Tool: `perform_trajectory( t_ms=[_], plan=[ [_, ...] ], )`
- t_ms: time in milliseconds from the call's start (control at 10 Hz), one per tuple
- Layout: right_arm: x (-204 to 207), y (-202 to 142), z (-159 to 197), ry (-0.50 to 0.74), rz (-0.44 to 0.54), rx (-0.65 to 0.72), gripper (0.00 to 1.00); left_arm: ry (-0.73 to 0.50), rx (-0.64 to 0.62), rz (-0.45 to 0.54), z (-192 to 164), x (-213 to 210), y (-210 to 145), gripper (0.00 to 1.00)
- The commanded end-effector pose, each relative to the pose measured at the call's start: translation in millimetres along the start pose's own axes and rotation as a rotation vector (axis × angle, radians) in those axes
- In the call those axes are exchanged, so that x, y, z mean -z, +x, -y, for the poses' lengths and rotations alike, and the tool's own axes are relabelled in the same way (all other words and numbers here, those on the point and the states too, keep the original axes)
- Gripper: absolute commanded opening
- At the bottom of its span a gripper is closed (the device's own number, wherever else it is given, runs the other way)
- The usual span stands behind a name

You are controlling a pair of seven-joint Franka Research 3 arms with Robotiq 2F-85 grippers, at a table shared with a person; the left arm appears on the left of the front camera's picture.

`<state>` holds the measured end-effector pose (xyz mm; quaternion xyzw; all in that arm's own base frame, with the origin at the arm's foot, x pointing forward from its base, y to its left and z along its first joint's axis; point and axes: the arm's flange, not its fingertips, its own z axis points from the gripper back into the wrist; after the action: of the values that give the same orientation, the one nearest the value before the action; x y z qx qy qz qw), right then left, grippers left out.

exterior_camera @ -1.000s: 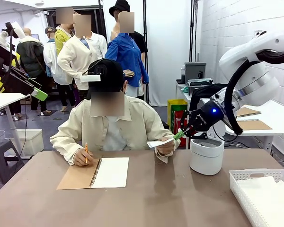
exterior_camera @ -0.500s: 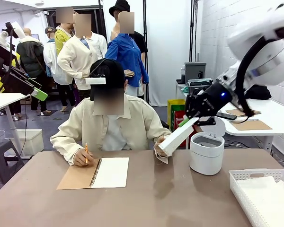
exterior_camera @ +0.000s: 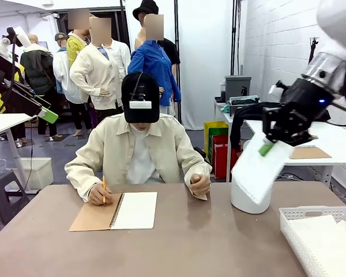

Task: Sort the paper based on its condition.
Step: If a person hands you a paper, place it in the Organizing basket , and if it's crumpled, put it in the Trash can.

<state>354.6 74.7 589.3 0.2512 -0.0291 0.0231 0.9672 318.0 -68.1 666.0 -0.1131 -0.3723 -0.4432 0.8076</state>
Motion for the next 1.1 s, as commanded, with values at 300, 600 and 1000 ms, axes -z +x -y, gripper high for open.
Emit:
perform_trajectory(
  t_ms=[300,600,1000],
  plan=[
    [8,-52,69,-0.273,0.268,-0.123,0.0,-0.002,-0.001,0.003,-1,-1,0,1.0],
    [1,-55,94,-0.2,0.295,0.036,0.0,-0.002,-0.001,0.003,-1,-1,0,1.0],
    [7,-60,83,-0.28,0.225,-0.086,0.0,-0.002,-0.001,0.003,-1,-1,0,1.0]
  ],
)
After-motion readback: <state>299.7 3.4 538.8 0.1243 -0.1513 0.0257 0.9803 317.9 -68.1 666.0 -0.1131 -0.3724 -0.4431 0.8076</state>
